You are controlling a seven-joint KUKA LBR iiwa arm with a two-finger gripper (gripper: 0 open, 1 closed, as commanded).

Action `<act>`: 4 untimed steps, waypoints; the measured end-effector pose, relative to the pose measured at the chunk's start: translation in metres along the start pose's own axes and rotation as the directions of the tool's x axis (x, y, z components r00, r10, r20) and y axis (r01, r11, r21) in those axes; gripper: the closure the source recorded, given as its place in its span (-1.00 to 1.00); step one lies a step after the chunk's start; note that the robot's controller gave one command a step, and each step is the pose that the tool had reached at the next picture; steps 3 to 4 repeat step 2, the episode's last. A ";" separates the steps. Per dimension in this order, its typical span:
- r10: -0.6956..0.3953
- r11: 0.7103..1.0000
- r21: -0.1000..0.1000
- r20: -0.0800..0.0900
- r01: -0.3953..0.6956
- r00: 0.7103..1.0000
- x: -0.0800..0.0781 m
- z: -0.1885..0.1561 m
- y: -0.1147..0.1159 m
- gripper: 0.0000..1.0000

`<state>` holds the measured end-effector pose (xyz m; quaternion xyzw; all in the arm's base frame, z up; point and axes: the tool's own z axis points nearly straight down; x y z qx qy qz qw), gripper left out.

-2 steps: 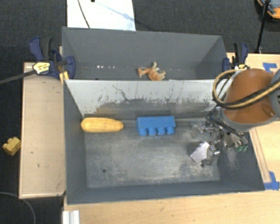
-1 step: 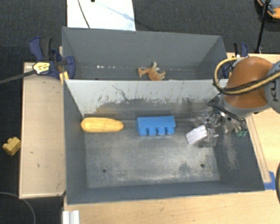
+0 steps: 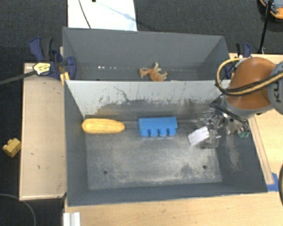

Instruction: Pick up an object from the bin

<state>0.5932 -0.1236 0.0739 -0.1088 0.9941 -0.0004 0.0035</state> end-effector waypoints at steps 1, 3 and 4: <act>-0.034 0.999 -0.003 -0.007 0.034 0.999 0.024 -0.049 -0.002 1.00; 0.018 1.000 -0.001 -0.003 -0.018 1.000 -0.002 -0.156 0.010 1.00; 0.018 1.000 -0.001 -0.003 -0.018 1.000 -0.002 -0.156 0.010 1.00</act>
Offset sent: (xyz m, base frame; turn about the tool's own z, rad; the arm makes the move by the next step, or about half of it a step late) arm -0.0022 0.0105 0.1550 0.0157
